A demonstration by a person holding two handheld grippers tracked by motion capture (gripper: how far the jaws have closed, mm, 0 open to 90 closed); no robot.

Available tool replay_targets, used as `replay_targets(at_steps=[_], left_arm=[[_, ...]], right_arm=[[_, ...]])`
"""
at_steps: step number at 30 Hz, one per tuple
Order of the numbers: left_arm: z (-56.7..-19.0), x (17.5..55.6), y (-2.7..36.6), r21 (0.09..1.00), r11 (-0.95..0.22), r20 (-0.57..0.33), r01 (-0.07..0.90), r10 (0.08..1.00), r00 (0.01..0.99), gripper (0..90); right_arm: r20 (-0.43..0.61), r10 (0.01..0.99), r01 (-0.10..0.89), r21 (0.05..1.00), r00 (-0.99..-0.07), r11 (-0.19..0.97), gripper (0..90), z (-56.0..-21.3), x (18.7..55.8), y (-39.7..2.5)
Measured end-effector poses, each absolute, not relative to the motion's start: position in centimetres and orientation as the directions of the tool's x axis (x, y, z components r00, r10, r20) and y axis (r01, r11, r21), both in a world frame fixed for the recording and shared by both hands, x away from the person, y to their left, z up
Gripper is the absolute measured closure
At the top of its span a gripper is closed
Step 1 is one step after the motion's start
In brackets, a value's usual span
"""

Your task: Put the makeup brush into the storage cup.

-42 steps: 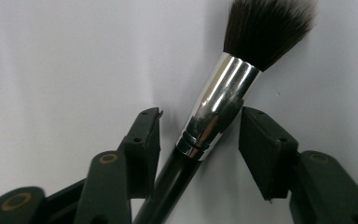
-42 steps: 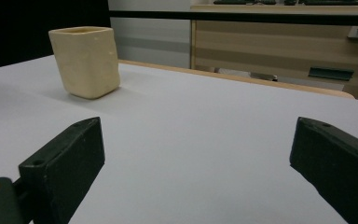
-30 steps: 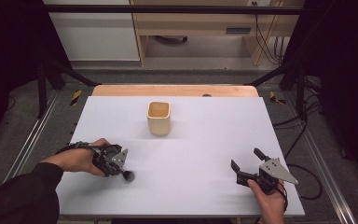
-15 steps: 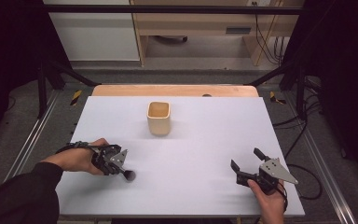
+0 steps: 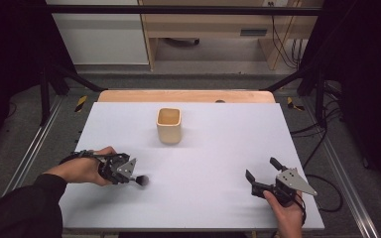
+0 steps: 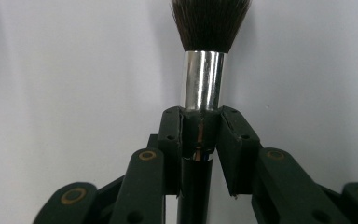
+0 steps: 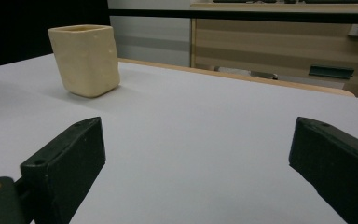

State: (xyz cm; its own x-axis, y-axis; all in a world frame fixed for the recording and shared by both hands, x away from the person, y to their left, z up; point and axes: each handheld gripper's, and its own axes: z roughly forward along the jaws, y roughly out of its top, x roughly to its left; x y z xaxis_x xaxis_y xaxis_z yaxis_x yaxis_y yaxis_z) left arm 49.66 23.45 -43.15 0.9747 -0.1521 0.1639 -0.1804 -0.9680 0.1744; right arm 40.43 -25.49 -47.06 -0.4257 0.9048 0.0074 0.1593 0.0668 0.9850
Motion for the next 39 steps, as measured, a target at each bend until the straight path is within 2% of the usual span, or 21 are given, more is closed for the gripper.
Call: replay_targets(at_steps=[14, 39], left_arm=[[-41.2, 49.8, 24.2, 0.251, -0.956, 0.210, -0.152, -0.099, 0.973, 71.5], [-39.9, 49.2, 24.6, 0.269, -0.952, 0.249, -0.150, -0.081, 0.965, 71.5]], right_arm=[[0.006, 0.905, 0.163, 0.984, -0.425, 0.070, 3.5, -47.1, 40.5, -25.5], [0.004, 0.907, 0.158, 0.985, -0.421, 0.069, 3.4, -47.1, 40.5, -25.5]])
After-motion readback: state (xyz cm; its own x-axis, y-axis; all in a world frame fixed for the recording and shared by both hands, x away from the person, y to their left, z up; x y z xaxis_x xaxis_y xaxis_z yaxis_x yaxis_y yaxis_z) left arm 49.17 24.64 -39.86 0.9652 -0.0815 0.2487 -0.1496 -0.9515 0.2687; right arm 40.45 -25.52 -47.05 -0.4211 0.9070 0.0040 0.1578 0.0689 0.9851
